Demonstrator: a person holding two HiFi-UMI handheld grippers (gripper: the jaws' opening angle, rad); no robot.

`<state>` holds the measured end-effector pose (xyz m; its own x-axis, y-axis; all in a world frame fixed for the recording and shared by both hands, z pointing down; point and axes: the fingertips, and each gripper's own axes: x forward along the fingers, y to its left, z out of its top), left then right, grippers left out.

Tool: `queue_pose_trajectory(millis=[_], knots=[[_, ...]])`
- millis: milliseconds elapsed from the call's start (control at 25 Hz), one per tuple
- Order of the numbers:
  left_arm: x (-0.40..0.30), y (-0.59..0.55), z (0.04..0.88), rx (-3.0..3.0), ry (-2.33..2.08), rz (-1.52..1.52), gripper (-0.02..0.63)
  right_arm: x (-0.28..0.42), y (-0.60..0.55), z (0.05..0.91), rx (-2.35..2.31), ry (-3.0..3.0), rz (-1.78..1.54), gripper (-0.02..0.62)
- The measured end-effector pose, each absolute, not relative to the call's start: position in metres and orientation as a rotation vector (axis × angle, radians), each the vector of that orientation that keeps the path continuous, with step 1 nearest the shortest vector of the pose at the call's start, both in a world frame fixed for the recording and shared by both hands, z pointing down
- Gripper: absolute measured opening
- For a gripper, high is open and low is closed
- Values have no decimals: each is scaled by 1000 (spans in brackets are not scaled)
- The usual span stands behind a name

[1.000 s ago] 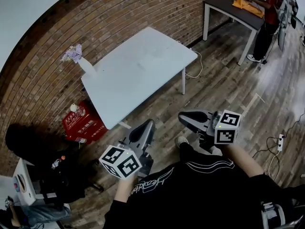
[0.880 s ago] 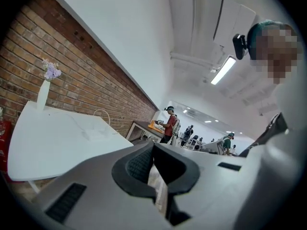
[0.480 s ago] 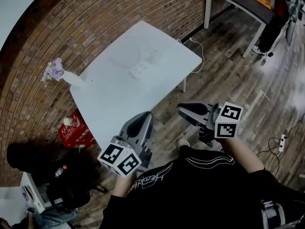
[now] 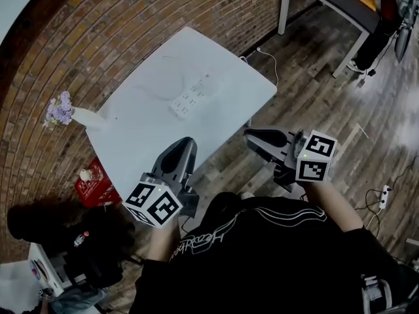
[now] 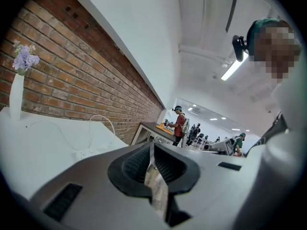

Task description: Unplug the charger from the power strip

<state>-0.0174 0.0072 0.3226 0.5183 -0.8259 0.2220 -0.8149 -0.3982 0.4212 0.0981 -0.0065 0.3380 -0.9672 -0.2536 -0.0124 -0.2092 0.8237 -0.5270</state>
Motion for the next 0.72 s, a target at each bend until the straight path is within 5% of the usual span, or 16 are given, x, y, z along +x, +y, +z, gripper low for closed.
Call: queue_pose_trajectory(millis=[720], knots=[[-129, -128, 431, 2031, -1306, 86, 236, 40, -126, 383, -591, 2872, -1043, -2]])
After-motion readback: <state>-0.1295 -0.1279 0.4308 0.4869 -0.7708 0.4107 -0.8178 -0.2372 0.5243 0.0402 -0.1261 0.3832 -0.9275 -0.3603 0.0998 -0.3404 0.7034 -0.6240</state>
